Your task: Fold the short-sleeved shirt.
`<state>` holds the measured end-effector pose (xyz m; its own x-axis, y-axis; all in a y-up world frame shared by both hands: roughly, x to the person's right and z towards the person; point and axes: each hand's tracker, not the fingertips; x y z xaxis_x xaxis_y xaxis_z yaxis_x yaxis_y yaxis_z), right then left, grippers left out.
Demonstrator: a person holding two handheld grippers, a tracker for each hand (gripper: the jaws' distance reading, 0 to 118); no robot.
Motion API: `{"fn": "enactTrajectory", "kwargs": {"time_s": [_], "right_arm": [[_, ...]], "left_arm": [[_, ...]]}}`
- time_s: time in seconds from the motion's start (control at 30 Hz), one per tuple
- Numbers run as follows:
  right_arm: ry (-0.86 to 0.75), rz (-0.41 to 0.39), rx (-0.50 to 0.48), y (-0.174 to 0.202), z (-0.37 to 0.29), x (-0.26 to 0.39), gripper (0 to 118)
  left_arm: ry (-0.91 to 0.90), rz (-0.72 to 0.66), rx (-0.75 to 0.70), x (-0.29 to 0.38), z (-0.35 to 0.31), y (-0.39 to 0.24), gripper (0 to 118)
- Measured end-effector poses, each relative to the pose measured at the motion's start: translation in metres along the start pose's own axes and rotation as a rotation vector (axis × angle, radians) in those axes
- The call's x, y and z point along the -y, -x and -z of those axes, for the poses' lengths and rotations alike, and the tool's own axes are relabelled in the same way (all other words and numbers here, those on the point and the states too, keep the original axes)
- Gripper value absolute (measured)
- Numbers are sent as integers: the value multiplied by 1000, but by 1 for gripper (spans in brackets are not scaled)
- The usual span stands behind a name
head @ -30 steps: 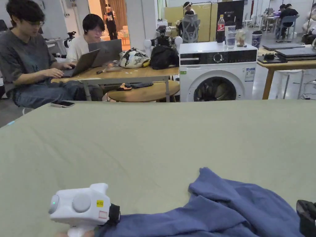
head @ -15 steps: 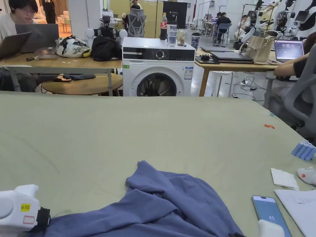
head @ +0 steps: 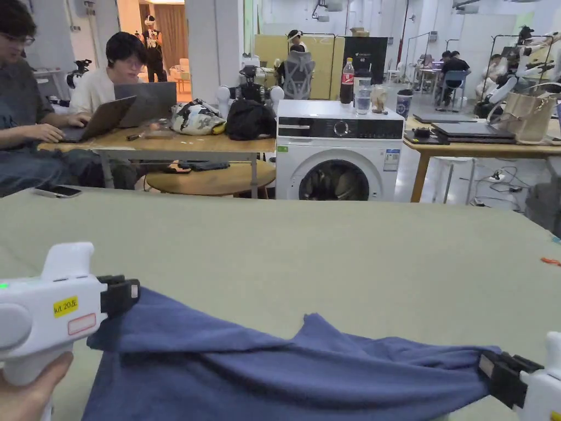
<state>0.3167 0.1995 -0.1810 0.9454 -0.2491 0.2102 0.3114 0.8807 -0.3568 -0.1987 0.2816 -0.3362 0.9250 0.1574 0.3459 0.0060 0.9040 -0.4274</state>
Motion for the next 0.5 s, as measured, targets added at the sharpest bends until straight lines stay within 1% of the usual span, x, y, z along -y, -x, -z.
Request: {"fn": "enactTrajectory", "kwargs": {"time_s": [0.07,0.1,0.2,0.3,0.37,0.5], "right_arm": [[-50,-10,-23,10,4,-35,3],[-67,-40,-21,16,7,-50,3],[-132,-114,-20,32,17,-102,3],[-197,-140,-25,53,25,-153,3],[-217,-159,-4,68,35,-185,3],[-262,-175,6,90,56,-242,3]], "left_arm": [[-85,-1,8,-33,-17,0,1],[-132,-8,5,-46,-22,1,1],[-181,-10,0,-90,-30,5,0],[-252,5,-45,-127,-26,4,1],[-267,23,-86,-150,-16,3,0],[-293,2,-108,-194,7,4,0]]}}
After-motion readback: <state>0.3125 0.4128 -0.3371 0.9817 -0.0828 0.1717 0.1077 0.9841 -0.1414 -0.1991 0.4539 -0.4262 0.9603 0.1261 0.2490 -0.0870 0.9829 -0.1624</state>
